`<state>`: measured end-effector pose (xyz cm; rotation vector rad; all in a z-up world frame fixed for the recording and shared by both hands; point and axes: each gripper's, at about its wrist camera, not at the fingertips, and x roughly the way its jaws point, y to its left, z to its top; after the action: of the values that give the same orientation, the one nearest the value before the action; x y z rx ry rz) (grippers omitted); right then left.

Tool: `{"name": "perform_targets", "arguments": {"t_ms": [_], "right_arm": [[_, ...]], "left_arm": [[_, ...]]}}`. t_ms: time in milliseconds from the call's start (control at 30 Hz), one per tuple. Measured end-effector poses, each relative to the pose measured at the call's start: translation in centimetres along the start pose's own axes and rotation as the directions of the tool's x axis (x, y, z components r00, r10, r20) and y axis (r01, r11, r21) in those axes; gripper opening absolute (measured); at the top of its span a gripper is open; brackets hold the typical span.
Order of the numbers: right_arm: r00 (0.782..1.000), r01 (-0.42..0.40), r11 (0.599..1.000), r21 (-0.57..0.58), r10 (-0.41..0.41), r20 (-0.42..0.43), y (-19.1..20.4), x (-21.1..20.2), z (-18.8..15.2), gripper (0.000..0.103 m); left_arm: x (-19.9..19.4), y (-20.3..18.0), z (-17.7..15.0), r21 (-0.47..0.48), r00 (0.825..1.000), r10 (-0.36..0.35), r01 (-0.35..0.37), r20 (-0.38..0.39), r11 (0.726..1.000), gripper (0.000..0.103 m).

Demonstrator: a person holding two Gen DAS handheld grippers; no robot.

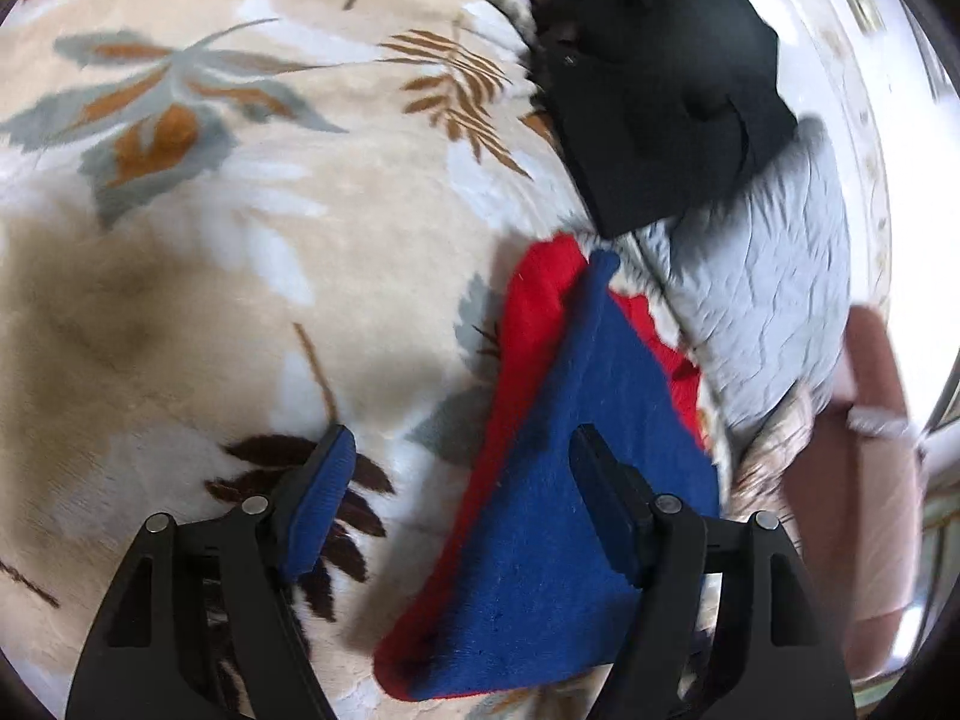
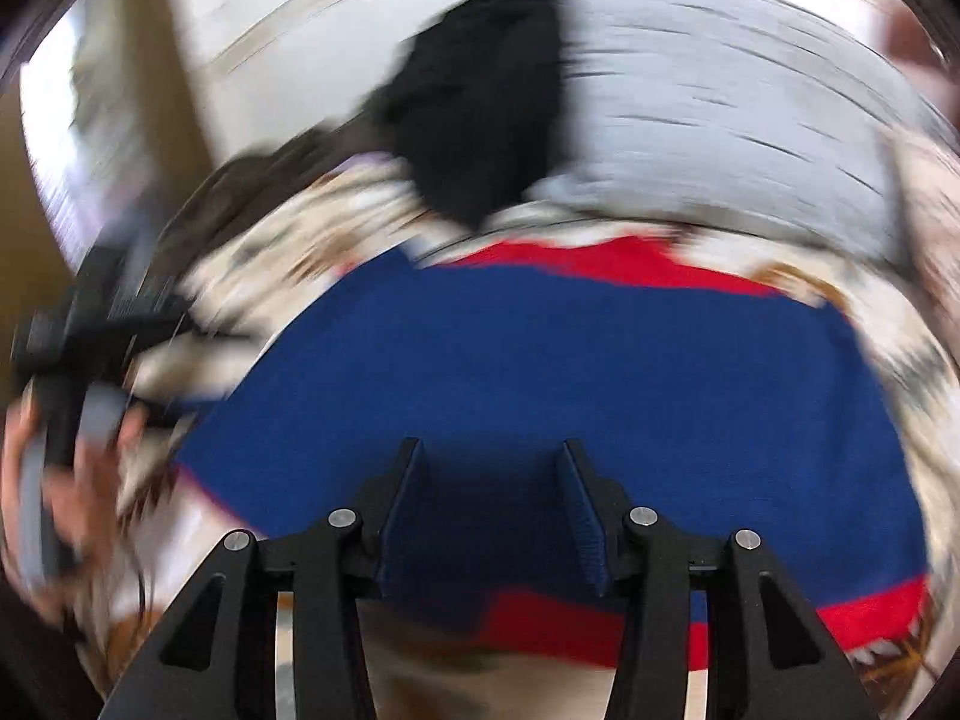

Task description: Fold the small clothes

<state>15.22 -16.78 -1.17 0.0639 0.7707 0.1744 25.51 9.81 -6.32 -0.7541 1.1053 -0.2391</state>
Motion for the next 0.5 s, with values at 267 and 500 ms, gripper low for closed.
{"name": "perform_targets", "arguments": {"t_ms": [267, 500], "right_arm": [[0.998, -0.04, 0.92, -0.39, 0.018, -0.062, 11.7, 3.1, -2.2, 0.059], [0.989, 0.117, 0.87, -0.479, -0.146, -0.023, 14.4, 5.9, -2.4, 0.051]], "left_arm": [[-0.8, 2.0, 1.4, -0.074, 0.998, -0.063, 0.062, -0.01, 0.995, 0.074], [-0.4, 1.8, 1.5, -0.066, 0.996, -0.086, 0.084, -0.028, 0.994, 0.074]]}}
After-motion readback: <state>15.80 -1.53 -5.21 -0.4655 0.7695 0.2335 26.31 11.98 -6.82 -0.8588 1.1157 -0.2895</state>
